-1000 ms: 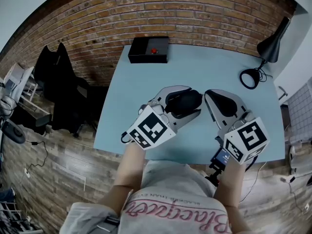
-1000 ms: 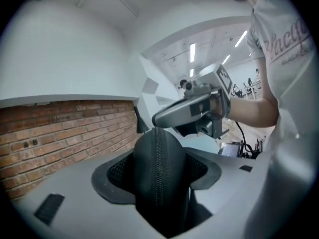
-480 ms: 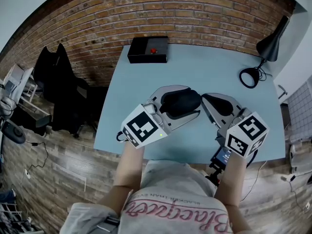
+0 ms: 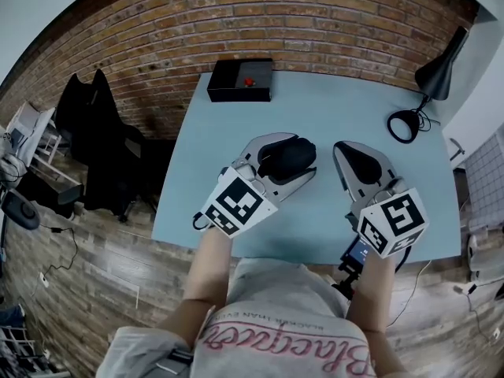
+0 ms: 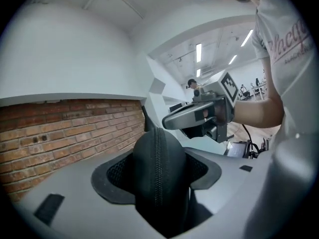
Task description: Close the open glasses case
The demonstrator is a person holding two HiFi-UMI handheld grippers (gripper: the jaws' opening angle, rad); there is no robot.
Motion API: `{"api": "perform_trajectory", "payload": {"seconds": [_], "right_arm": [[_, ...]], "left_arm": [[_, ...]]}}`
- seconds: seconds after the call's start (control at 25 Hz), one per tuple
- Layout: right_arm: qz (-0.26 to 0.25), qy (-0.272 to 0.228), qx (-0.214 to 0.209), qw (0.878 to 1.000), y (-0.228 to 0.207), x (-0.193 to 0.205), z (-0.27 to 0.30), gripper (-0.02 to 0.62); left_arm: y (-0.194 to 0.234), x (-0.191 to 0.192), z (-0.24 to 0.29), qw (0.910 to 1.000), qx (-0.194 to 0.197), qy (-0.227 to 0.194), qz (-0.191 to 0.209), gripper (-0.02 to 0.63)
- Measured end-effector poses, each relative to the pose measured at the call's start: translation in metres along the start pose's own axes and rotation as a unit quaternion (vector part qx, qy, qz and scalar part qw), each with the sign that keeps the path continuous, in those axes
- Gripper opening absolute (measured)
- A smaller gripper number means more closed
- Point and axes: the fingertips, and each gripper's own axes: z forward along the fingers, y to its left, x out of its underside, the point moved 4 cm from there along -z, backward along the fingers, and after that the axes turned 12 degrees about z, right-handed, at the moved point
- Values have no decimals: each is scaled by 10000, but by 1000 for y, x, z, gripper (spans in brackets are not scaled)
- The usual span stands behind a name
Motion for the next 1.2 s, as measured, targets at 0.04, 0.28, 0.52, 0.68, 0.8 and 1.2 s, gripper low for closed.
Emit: {"api": "perform_trajectory", "payload": {"seconds": [0.04,0.28,0.52,0.68,0.8,1.2], "right_arm": [[-128,-23,46,9999,0,-1,0,23],[-474,39,290,9984,2,5,4,21],[-465,-354,506,9970,3,1,3,21],[-489,-579,706,9946,1,-1,0,21],[-483,-708,764,9934,0,-3,-3,21],[-567,-733,849,9921,1,-2,-5,21]], "left_arm": [[2,1,1,9999,-140,-19,-52,273],[16,-2,5,9960,-832,-233,-244,273],[26,-13,4,9860,-1616,-386,-138,273],[30,-19,5,9802,-1900,-516,-209,273],[30,-20,6,9773,-2034,-515,-305,273],[27,-24,5,9747,-2059,-761,-426,273]]}}
